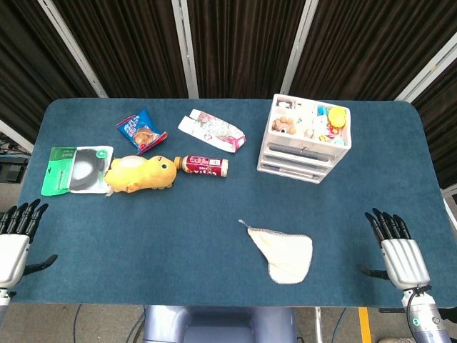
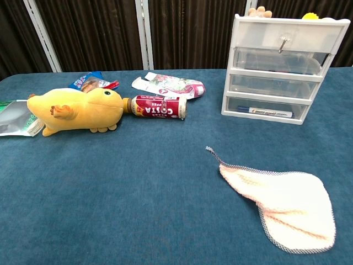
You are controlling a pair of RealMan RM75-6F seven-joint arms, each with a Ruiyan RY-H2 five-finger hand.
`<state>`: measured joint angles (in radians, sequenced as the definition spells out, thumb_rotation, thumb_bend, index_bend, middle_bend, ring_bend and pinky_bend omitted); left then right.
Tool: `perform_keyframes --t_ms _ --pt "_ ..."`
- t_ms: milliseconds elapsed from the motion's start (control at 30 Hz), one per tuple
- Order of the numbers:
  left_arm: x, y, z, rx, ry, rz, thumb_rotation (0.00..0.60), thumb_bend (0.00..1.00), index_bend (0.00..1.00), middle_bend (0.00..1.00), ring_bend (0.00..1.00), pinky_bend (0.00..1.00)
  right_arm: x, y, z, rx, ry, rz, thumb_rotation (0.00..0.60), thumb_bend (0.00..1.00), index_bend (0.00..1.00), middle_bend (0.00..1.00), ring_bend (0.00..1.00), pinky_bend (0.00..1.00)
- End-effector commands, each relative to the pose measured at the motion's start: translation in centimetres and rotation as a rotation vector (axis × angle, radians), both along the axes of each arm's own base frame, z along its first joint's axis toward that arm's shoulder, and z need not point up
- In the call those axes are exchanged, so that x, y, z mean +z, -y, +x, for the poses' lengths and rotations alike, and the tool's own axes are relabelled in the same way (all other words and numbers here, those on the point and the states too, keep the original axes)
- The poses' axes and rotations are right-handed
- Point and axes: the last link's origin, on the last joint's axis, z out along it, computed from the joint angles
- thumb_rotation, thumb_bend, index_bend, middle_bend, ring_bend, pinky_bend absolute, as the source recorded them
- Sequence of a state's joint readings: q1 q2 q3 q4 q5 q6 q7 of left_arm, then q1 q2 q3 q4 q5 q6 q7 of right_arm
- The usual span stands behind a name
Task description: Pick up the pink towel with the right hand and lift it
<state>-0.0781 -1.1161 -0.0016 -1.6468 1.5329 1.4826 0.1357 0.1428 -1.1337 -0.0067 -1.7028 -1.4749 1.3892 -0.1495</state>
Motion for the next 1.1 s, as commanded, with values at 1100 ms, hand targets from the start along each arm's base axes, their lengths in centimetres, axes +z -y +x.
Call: perform_keyframes --t_ms 1100 --pt "0.4 -0.1 -0.2 0.023 0.036 -0.004 0.6 0.01 0.0 0.0 0.0 0.0 -15.6 2.4 10.9 0.018 0.052 0.215 0.6 0.01 0.32 0.31 0.22 0.35"
